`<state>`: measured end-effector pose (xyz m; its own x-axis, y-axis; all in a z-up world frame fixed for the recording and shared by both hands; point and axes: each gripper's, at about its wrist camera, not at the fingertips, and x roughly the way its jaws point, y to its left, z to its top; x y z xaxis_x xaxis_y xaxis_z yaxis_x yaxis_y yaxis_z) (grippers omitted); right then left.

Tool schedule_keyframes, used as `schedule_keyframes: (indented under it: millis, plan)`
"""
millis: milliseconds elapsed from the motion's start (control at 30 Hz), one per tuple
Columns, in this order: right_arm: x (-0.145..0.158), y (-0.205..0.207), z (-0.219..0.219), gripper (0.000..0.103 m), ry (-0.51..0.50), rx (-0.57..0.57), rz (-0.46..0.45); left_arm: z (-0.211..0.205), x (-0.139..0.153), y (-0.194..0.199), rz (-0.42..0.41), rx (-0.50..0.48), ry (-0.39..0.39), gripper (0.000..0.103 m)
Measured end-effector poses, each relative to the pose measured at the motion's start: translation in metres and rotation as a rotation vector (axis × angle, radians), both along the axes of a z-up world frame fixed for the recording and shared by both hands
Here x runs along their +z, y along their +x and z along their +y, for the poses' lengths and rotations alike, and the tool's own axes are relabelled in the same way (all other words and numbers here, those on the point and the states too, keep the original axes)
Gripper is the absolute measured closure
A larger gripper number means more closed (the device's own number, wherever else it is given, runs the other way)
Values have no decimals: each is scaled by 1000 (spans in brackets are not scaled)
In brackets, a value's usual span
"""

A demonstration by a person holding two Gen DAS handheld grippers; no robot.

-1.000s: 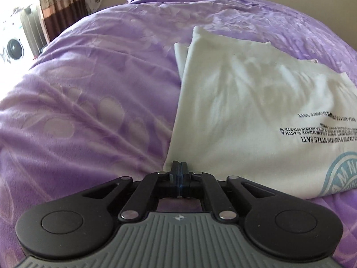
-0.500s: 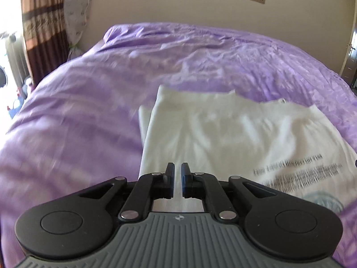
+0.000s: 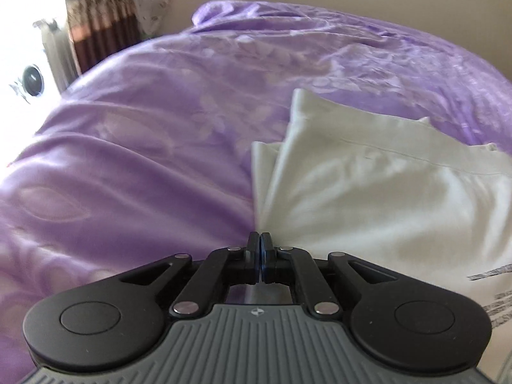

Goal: Fold small clothes

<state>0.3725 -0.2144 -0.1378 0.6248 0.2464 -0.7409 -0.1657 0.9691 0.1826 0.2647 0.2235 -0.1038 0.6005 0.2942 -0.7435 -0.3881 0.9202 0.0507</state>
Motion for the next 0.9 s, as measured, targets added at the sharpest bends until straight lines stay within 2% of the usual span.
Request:
schedule_keyframes:
  millis: [67, 100, 167, 200, 233, 267, 333, 367, 500, 667, 733, 800, 900]
  plan:
    - [4, -1, -7, 99, 40, -21, 11, 4, 9, -7, -31, 4, -43, 97]
    - [8, -4, -10, 95, 63, -29, 12, 6, 14, -8, -37, 10, -59, 97]
    - [19, -3, -18, 78, 115, -40, 9, 3, 26, -8, -55, -9, -80, 97]
    - [24, 1, -21, 62, 134, -42, 12, -1, 32, -7, -65, -34, -90, 97]
    - [28, 6, -25, 53, 150, -40, 22, -8, 38, -4, -69, -64, -99, 97]
    - [32, 11, -28, 51, 171, -36, 30, -15, 44, -2, -77, -100, -110, 97]
    - [36, 23, -35, 37, 206, -30, 47, -30, 51, 5, -88, -167, -133, 97]
    - [38, 27, -39, 35, 217, -30, 61, -39, 54, 9, -87, -200, -147, 97]
    - [27, 48, -58, 34, 278, -54, 126, -78, 53, 27, -58, -348, -208, 96]
    - [0, 66, -72, 37, 372, -49, 190, -135, 37, 45, -2, -522, -193, 95]
    - [-7, 71, -75, 44, 410, -45, 192, -154, 26, 54, 24, -554, -147, 95]
    - [-12, 73, -77, 49, 420, -50, 197, -164, 13, 70, 60, -566, -134, 95]
    - [-13, 71, -77, 49, 423, -45, 194, -169, -2, 100, 101, -558, -120, 95]
